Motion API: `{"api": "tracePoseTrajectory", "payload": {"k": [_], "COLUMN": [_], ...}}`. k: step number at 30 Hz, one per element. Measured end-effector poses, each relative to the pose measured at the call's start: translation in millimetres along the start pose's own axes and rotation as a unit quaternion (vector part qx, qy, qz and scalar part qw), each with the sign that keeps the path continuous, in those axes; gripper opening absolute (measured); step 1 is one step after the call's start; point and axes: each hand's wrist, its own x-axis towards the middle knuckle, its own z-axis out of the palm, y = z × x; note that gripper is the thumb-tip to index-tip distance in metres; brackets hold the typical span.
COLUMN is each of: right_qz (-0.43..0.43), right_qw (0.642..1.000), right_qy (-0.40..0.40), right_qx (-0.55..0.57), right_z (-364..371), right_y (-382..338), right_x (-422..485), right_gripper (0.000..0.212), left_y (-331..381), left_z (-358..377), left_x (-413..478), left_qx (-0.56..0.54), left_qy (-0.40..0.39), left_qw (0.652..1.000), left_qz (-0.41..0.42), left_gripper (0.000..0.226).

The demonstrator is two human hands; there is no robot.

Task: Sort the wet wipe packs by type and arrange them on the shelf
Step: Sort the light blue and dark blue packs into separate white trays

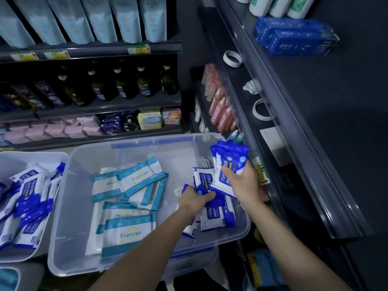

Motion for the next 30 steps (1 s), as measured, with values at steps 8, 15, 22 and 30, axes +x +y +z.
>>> {"api": "tracePoseTrajectory", "payload": {"k": [8, 15, 22, 30], "right_qz": [-0.001, -0.058, -0.173, -0.038], "right_qw": [1.000, 0.994, 0.975, 0.987], "right_qy": [0.006, 0.024, -0.045, -0.128], "right_qx": [-0.009, -0.094, -0.130, 0.086], "right_z": [3, 7, 34, 118], "right_y": [2, 0, -47, -112], "right_x": [1, -5, -41, -73], "right_gripper": [0.025, 0.030, 0.028, 0.016], "left_y": [-2, -6, 0, 4], "left_z": [4, -47, -112, -199], "left_x": [-12, -25, -56, -102], "left_qx": [-0.044, -0.162, -0.131, -0.169], "left_qy": [-0.006, 0.068, 0.127, 0.222], "left_qw": [0.998, 0.983, 0.973, 0.933], "left_qz": [0.048, 0.059, 0.143, 0.229], "left_gripper": [0.028, 0.030, 0.024, 0.028]}}
